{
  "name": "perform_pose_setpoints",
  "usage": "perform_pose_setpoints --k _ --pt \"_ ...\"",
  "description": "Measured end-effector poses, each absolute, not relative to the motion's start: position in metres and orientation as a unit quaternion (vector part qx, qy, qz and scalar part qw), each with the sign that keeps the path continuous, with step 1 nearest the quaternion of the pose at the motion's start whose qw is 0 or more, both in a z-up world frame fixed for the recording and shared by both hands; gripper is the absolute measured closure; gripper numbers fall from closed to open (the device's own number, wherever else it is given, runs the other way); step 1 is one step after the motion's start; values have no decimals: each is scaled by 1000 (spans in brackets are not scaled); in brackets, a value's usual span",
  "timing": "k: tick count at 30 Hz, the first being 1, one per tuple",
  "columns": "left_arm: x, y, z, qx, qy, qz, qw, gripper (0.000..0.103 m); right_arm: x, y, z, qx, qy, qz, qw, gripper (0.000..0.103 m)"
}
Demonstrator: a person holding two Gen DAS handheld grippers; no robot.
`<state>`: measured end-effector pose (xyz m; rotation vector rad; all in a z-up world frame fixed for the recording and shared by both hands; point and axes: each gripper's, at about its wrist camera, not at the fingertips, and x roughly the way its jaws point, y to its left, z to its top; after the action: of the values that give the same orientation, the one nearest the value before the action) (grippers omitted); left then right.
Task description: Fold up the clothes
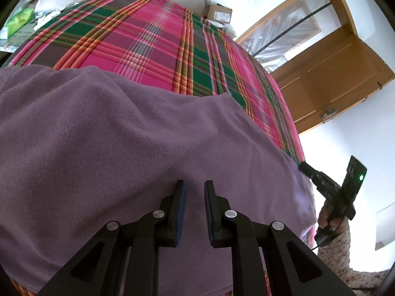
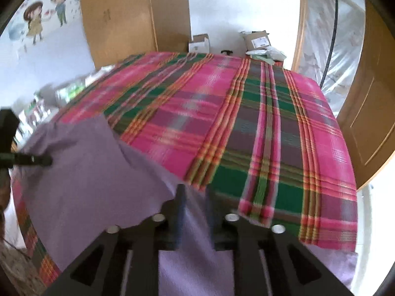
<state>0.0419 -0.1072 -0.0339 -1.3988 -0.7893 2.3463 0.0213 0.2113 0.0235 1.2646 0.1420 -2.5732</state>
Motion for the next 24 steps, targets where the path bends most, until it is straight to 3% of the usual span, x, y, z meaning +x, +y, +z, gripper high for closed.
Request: perform_pose_setpoints --k 6,7,9,19,24 --pt "42 -108 -33 -486 -274 816 150 88 20 213 12 446 57 -886 117 79" --pt "42 -109 -34 -486 -274 816 150 88 19 212 13 440 62 -888 113 102" --pt "43 -109 -34 -485 -275 816 150 88 17 212 16 424 85 -898 84 103" --pt "43 -109 -34 -485 -275 816 151 88 22 247 26 424 31 -903 56 102" --pt "44 -110 -33 -483 -277 816 152 88 41 274 35 417 15 -909 19 82"
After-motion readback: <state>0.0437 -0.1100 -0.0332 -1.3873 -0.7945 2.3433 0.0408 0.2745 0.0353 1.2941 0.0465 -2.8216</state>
